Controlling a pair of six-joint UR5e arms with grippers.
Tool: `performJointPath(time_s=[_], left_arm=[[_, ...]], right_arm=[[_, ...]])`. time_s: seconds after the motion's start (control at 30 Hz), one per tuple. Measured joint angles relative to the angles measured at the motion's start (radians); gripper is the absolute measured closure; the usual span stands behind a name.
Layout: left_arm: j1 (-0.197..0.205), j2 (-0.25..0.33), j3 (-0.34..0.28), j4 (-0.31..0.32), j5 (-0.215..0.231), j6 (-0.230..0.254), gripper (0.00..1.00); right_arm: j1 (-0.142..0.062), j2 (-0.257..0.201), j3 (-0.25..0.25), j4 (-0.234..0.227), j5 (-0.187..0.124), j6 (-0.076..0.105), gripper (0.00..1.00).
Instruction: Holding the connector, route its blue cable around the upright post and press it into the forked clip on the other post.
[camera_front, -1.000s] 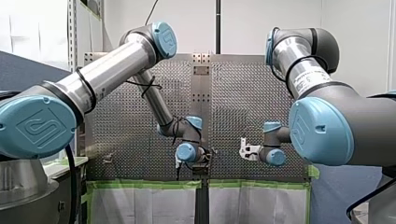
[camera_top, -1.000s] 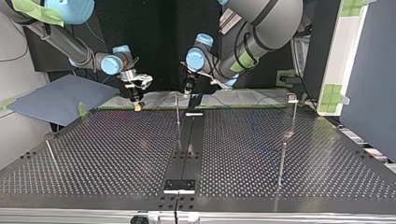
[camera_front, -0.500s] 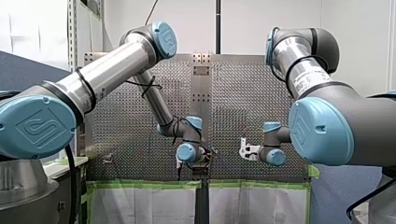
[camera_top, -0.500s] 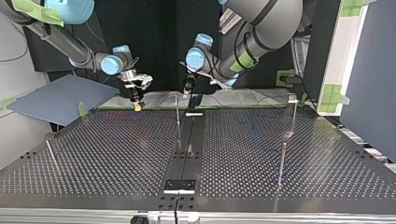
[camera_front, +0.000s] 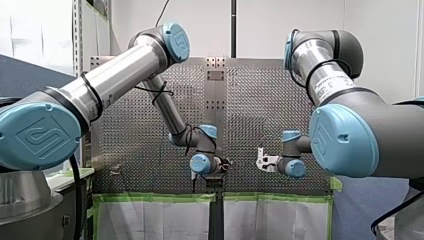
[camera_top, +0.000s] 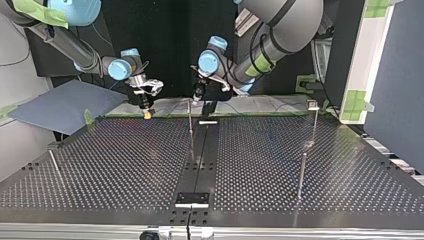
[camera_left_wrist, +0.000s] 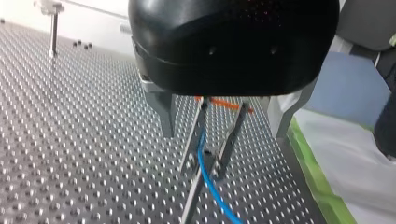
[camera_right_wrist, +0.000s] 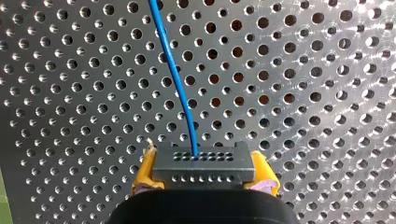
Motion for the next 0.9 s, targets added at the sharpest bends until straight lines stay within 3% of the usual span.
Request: performJointPath(time_s=[0.4,0.7,0.9], left_arm=[[-0.022,0.0,0.0,0.039,0.058,-0.003,0.02],[-0.026,0.0,0.0,0.041,0.057,-0.014,0.02],[-0.026,0.0,0.0,0.036,0.022,-0.027,0.02]], right_arm=[[0.0,0.0,0.0,0.0,0.0,0.0,1.0],[0.0,0.0,-0.002,0.001,0.0,0.0,1.0],[0.0,0.0,-0.003,0.001,0.0,0.0,1.0]])
